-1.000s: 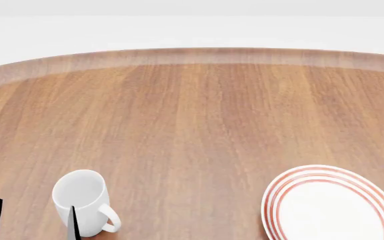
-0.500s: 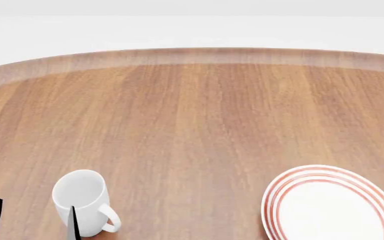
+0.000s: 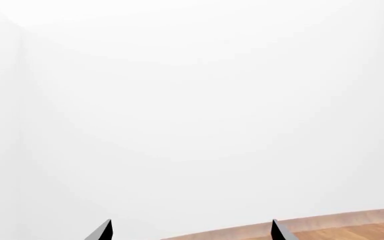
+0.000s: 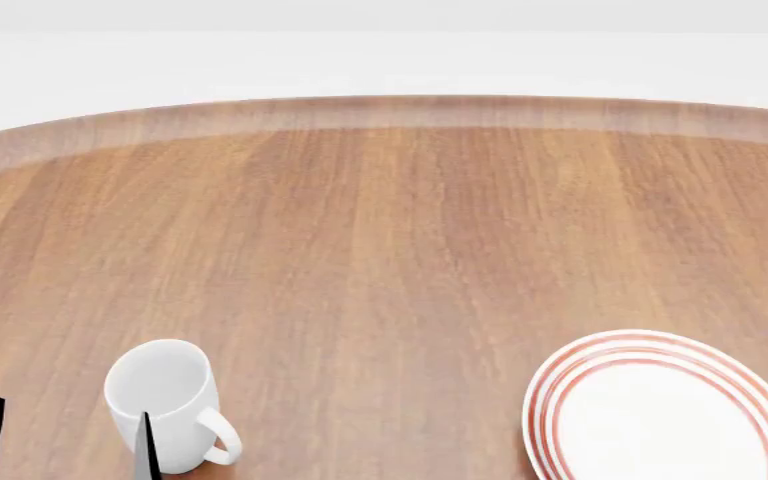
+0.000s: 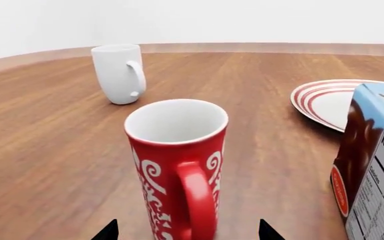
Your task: Pick up the red mug and put it on the plate
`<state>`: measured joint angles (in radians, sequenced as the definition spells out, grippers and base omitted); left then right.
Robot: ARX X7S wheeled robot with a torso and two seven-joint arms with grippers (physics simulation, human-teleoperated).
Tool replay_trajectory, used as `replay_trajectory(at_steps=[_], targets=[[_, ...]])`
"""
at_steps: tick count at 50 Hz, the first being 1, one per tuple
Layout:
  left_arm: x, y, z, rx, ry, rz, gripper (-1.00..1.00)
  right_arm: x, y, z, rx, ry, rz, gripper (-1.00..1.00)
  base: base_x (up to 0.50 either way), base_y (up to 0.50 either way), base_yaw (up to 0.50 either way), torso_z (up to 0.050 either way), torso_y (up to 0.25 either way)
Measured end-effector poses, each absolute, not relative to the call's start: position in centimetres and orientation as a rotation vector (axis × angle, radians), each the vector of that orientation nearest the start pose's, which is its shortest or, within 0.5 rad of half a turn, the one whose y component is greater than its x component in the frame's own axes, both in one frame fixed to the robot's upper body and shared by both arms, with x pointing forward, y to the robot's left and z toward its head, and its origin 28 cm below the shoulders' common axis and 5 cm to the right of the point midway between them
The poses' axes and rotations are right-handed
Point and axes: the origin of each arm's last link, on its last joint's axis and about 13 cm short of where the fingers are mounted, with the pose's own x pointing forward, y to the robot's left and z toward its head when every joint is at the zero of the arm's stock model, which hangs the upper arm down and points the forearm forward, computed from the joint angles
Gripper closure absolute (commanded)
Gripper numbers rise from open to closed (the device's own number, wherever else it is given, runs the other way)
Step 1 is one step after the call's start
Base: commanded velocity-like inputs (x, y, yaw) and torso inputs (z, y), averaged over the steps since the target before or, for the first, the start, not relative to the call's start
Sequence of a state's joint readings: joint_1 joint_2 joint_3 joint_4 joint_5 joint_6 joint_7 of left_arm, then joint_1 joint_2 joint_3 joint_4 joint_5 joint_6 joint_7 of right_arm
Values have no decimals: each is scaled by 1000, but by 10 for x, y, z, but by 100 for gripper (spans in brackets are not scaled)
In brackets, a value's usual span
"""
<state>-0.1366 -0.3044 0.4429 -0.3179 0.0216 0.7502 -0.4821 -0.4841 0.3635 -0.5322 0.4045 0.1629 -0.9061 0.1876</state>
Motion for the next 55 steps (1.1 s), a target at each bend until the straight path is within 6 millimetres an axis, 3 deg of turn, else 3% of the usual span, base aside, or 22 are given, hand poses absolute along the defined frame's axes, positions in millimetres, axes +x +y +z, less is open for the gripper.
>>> replay_trajectory(at_steps=[30,55], targets=[[220,207,13,127,-533,-23,-100,15,-115,-65,10,92,287,100,0,0,0,0,0],[221,207,13,123,-540,-26,-100,37,-99,50,-43,-133,277,100,0,0,0,0,0]])
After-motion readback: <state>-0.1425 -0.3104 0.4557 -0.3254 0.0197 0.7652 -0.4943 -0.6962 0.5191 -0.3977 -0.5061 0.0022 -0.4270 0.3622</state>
